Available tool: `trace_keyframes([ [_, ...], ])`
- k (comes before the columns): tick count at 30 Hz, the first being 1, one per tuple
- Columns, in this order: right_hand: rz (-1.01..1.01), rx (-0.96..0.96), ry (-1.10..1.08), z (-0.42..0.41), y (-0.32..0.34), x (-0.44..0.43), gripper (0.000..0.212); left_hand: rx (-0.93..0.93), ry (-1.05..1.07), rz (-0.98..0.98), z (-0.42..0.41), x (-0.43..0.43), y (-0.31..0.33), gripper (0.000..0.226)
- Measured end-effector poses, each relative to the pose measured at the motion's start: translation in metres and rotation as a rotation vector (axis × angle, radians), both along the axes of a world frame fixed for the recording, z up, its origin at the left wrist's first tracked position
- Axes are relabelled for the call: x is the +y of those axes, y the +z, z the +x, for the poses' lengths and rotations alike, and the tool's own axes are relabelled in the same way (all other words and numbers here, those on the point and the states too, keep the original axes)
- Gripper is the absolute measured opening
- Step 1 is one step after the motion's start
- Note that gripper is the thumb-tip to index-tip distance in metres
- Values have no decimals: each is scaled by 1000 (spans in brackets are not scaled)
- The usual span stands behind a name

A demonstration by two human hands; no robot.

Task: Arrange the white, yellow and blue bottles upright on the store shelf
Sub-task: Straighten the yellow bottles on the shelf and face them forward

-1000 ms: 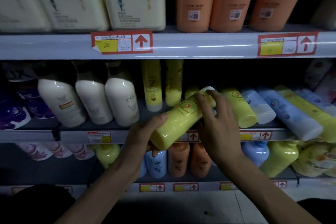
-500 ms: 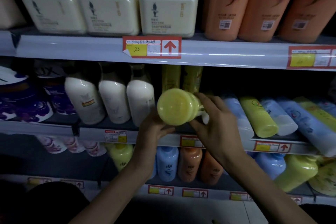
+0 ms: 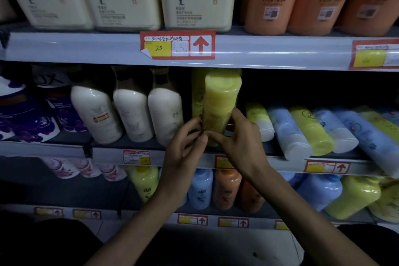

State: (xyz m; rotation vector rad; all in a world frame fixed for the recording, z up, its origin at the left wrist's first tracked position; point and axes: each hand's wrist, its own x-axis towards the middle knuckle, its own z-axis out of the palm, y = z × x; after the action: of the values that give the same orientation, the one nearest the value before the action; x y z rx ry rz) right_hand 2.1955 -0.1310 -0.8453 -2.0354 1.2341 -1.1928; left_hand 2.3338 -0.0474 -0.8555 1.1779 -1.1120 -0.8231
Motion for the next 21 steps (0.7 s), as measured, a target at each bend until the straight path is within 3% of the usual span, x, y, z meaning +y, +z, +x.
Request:
trace_keyframes([
  [12, 53, -4, -85, 12, -18, -12, 57, -11, 8, 31, -2, -15, -9, 55],
  [21, 16, 167, -51, 8, -17, -10, 50, -34, 29, 61, -8, -14, -5, 56],
])
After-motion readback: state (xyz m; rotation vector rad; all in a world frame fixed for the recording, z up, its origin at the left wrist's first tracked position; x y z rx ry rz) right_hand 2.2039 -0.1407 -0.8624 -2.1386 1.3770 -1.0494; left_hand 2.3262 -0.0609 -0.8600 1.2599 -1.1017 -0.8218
